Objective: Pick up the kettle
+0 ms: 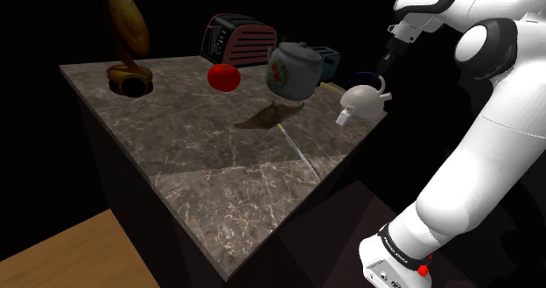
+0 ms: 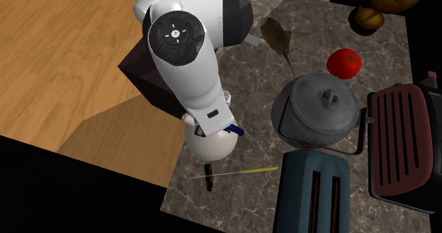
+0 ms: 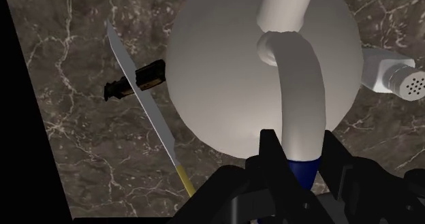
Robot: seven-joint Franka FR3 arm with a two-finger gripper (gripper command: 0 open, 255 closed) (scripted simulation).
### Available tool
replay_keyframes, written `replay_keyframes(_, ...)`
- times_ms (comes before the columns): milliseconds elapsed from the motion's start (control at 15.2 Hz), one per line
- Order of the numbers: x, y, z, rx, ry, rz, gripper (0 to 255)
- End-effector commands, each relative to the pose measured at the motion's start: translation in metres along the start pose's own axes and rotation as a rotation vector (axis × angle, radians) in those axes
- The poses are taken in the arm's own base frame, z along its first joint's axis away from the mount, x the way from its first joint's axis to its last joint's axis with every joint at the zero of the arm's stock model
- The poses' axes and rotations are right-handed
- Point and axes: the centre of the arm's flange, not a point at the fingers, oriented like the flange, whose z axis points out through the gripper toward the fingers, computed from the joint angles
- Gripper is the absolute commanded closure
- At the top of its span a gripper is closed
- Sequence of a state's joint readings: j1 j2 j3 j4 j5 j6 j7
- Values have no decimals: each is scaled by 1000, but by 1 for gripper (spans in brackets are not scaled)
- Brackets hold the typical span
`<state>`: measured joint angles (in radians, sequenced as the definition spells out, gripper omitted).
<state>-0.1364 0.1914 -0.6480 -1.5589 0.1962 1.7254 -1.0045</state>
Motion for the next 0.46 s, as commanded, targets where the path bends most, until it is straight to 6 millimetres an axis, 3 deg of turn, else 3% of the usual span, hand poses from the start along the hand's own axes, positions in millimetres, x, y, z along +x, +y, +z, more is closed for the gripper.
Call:
replay_keyframes(0,2,-1,-11,-1,1,0,255)
replay_keyframes(264,3,-2,-32,-1,1,0,255)
replay_keyframes(396,3,-2,-33,-1,1,0,255)
